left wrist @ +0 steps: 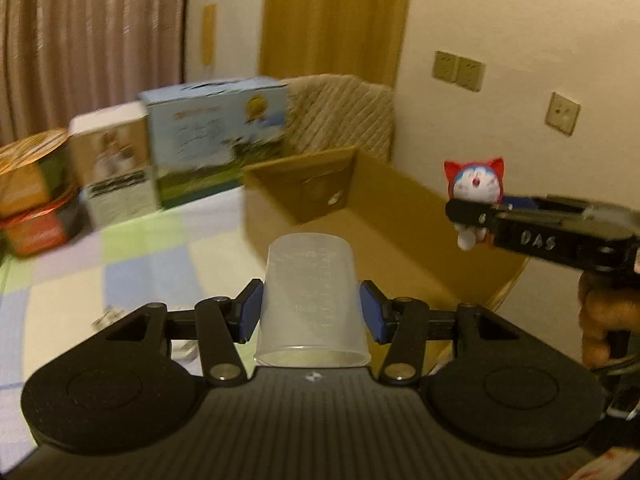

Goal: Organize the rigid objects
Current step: 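Carry the figurine and cup over the cardboard box with both grippers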

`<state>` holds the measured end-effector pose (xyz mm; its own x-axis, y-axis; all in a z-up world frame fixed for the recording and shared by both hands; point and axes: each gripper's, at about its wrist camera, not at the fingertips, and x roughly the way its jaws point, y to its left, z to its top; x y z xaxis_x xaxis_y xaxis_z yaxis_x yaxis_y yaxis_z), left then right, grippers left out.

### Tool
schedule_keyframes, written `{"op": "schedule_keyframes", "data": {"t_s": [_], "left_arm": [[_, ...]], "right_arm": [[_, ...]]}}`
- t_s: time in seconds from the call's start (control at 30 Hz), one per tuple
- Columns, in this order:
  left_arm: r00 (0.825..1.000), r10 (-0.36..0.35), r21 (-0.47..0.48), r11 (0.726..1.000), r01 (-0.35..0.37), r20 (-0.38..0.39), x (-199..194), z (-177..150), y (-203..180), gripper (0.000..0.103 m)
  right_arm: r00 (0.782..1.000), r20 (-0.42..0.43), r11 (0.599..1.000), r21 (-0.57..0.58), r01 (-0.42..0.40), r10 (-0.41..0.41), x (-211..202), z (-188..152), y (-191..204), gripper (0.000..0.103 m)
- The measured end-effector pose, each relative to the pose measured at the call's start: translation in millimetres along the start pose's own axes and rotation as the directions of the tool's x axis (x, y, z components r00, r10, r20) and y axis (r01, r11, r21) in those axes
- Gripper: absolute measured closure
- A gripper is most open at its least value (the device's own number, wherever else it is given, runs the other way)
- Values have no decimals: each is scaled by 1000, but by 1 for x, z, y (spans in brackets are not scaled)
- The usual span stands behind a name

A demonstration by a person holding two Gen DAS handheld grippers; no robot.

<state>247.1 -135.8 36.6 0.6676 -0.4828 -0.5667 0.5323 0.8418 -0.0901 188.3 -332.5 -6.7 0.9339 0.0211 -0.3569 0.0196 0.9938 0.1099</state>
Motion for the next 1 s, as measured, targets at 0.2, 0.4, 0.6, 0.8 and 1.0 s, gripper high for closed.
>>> {"op": "schedule_keyframes", "data": {"t_s": [0.2,0.4,0.6,0.8,1.0], "left_arm": [[999,-51,48,998,51,-9,40,14,-32,56],[995,-91,71,993,94,-42,72,12,-40,56],[990,-126,76,989,130,-56,92,8,-47,56],[995,-97,73,992,99,-35,90,10,-47,45],[1000,-17,48,999,18,-11,70,14,-29,37]], "right_arm": [[995,-21,992,86,95,-94,9,-8,-35,63],[992,-58,982,143,122,-115,23,-22,-61,63],[989,-82,975,173,138,-125,33,-28,-75,63],[989,-94,976,176,126,-110,38,-31,-74,63],[991,-112,981,172,86,-67,40,-34,-66,63]]}}
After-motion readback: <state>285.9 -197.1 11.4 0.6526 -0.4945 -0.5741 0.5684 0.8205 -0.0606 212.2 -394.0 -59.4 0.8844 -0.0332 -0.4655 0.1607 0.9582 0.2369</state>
